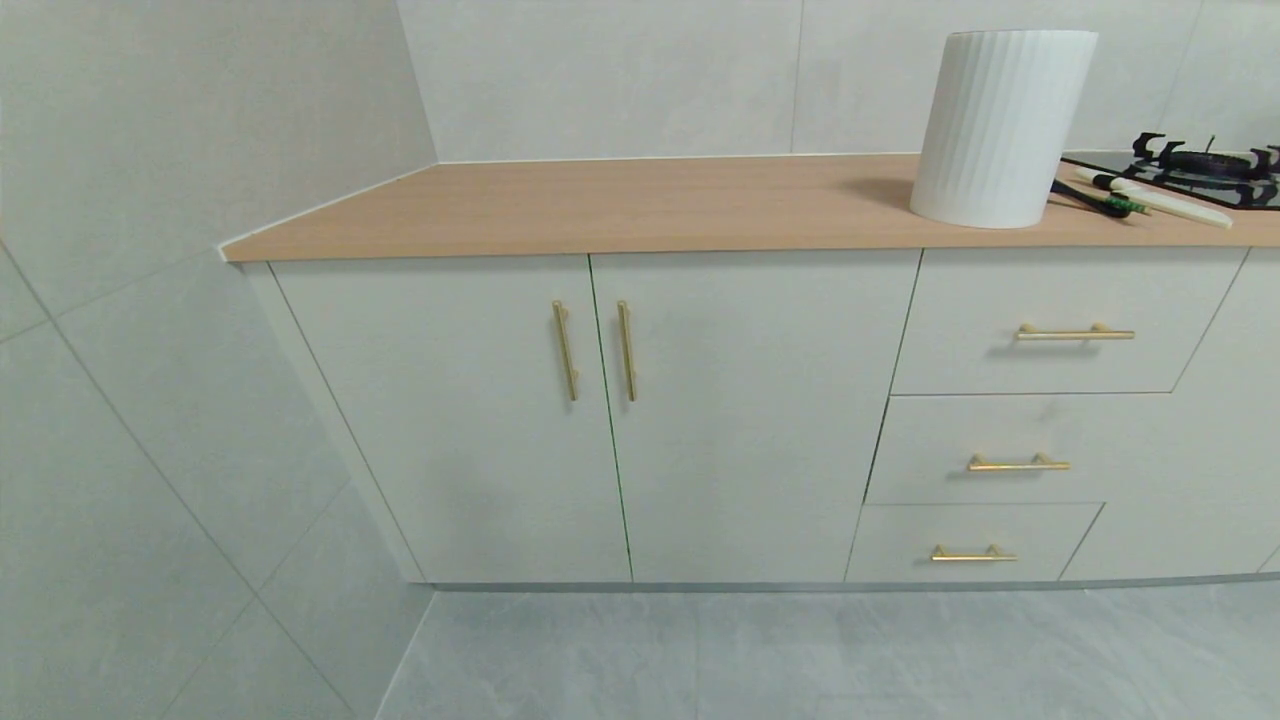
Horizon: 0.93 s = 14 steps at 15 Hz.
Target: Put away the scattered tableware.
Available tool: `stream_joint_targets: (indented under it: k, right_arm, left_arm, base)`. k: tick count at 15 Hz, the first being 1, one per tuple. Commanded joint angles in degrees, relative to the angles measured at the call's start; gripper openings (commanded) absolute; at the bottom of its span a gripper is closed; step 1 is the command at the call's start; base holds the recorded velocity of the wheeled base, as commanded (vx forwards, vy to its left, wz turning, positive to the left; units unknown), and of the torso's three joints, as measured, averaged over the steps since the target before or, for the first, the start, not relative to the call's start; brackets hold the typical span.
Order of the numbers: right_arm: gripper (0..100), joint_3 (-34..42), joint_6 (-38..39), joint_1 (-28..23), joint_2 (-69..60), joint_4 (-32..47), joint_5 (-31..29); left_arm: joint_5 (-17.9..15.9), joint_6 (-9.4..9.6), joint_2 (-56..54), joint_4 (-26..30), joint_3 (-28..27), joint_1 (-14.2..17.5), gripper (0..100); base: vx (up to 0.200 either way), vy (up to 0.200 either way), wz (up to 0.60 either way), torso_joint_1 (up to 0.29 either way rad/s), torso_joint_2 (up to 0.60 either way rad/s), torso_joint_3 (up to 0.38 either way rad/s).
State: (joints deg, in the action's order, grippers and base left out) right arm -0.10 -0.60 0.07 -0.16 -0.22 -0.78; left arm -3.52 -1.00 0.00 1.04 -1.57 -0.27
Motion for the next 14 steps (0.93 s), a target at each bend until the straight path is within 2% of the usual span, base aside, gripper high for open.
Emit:
stream_joint_targets:
  k: [1,2,3,6,14]
  right_arm:
    - [100,0.0,0.0,0.0,0.2,0.0,0.0]
    - [100,0.0,0.0,0.0,0.2,0.0,0.0]
    - [100,0.0,0.0,0.0,0.2,0.0,0.0]
    - [100,0.0,0.0,0.0,0.2,0.0,0.0]
    - [100,0.0,-0.1,0.0,0.2,0.0,0.3]
  left_arm:
    - [-1.4,6.62,0.1,-0.6,1.5,-0.1,100]
    - [-1.2,7.42,0.1,-0.8,1.6,-0.1,100]
    - [-1.2,3.81,0.0,-0.8,1.6,0.0,100]
    - [-0.7,3.11,0.0,-0.8,1.5,0.0,100]
    - [-0.3,2.76,0.0,-0.8,1.5,0.0,100]
  base:
    - [0.000,0.000,0.00,0.000,0.00,0.000]
    - [0.000,0.000,0.00,0.000,0.00,0.000]
    - [0.000,0.000,0.00,0.000,0.00,0.000]
    - [0.000,0.000,0.00,0.000,0.00,0.000]
    - [0.000,0.000,0.00,0.000,0.00,0.000]
